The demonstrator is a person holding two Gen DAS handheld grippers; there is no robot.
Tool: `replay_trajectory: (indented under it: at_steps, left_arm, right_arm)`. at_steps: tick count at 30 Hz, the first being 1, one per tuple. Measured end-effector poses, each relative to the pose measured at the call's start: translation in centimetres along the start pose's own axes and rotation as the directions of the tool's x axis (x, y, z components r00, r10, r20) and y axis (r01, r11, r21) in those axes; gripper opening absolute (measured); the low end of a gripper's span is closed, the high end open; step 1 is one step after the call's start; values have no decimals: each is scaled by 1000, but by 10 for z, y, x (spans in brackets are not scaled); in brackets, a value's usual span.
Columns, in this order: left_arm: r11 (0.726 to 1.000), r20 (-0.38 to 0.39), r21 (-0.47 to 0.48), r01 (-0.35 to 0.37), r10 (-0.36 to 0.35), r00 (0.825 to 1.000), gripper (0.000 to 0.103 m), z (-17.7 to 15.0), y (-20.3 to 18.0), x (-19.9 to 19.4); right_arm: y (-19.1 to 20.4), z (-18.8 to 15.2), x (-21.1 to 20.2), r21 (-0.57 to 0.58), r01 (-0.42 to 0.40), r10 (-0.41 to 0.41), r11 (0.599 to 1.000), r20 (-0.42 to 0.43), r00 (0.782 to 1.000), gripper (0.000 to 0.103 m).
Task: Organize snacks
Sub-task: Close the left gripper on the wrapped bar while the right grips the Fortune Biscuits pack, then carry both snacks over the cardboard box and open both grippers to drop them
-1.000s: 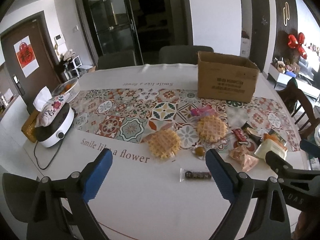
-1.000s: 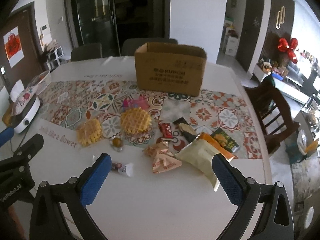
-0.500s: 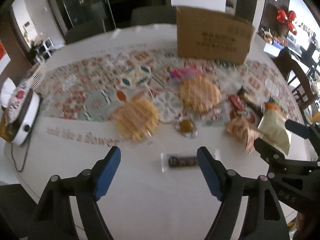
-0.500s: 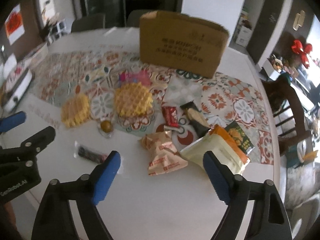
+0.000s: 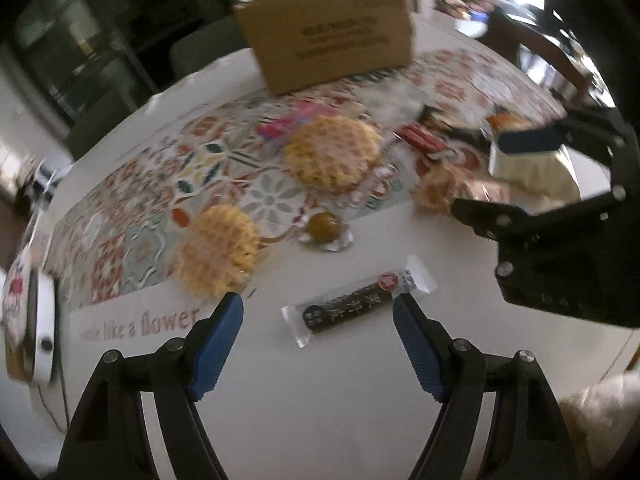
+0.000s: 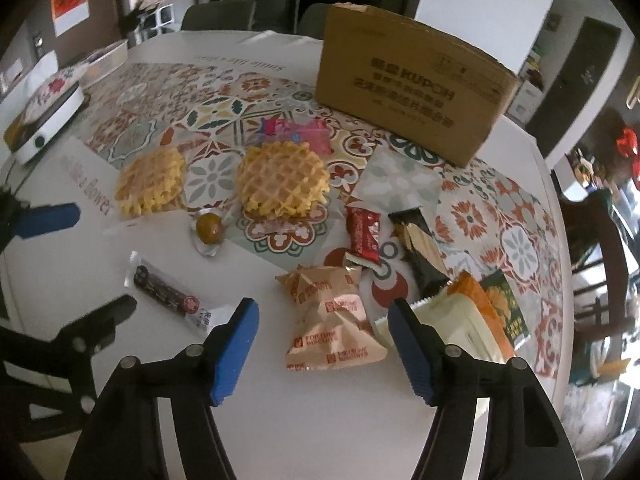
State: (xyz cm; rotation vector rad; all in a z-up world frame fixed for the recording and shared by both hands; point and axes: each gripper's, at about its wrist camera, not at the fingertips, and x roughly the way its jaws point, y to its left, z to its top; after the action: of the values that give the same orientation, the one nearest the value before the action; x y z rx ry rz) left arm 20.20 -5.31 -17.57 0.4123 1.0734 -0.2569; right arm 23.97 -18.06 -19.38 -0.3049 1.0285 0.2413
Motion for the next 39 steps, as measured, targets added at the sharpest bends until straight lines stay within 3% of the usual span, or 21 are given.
replay_trajectory:
  at_steps: [7, 19, 25, 27, 31, 36, 39]
  left_arm:
    - [988, -31, 150, 42, -38, 999, 62, 2, -15, 22]
    - [943, -105, 312, 119, -90, 990, 55, 3, -30, 52]
    - [943, -104, 296, 152, -126, 987, 51, 10, -26, 57]
    - [944, -117, 275, 183, -156, 981, 44, 11, -23, 59]
    - [950, -146, 186, 251, -226, 963, 39, 13, -15, 64]
    - [954, -141, 104, 281, -266, 954, 24, 12, -7, 67]
    - [953, -136, 40, 299, -292, 947, 22, 13, -1, 68]
  right_arm:
    - [4, -1, 15, -24, -27, 26, 999, -44, 999, 66]
    - [-5, 4, 45, 8, -19, 20, 1000, -122, 992, 65]
    - [-5, 8, 58, 14, -43, 45, 999, -161, 986, 65]
    - [-5, 8, 62, 14, -46, 48, 999, -178, 983, 65]
    - [-7, 9, 68, 36, -70, 76, 997, -208, 975, 52]
    - [-5, 10, 68, 44, -69, 76, 997, -202, 976, 47]
    - [-4, 10, 66, 55, -68, 78, 996, -196, 978, 44]
